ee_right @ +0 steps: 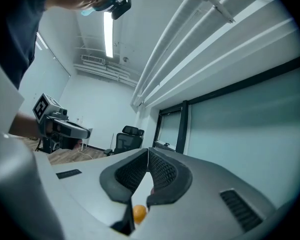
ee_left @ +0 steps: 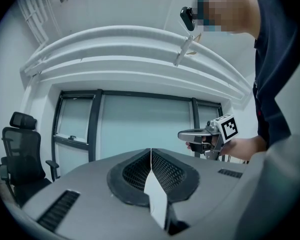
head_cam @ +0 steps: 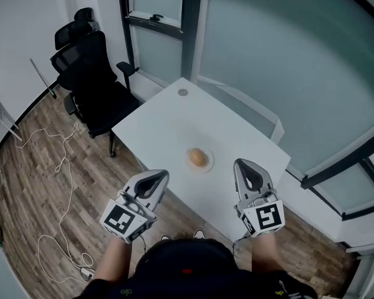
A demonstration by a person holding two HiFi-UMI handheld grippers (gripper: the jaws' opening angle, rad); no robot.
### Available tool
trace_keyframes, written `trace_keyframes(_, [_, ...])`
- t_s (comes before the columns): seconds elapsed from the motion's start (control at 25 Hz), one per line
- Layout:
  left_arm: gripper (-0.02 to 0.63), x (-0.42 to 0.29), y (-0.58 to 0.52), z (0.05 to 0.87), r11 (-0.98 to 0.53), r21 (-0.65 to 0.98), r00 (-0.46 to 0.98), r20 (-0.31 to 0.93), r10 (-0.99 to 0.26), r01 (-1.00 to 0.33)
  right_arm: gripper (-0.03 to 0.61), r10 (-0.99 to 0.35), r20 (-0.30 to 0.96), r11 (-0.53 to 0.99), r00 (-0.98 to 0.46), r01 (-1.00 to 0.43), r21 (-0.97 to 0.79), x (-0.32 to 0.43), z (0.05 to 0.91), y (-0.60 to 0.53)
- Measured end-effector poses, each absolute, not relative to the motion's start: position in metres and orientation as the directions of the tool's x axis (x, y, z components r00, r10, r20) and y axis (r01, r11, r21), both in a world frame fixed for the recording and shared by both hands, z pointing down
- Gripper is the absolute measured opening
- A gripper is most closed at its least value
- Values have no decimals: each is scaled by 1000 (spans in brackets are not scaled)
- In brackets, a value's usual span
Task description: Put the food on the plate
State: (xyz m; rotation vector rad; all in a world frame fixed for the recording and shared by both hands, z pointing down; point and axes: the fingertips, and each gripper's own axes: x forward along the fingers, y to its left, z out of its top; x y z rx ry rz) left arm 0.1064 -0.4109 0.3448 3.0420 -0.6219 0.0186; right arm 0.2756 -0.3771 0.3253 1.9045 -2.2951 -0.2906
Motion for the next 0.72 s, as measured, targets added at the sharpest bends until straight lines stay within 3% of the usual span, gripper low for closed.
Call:
trace_keyframes(0.16, [23, 114, -402, 337, -926, 21, 926, 3, -378, -378, 26, -984, 24, 174, -176, -931, 321, 272, 316, -371])
trace_keyframes(0.72, [23, 108, -384, 332, -920, 8, 920, 3, -393, -393, 26, -978, 15, 202, -208, -927, 317, 262, 317, -359])
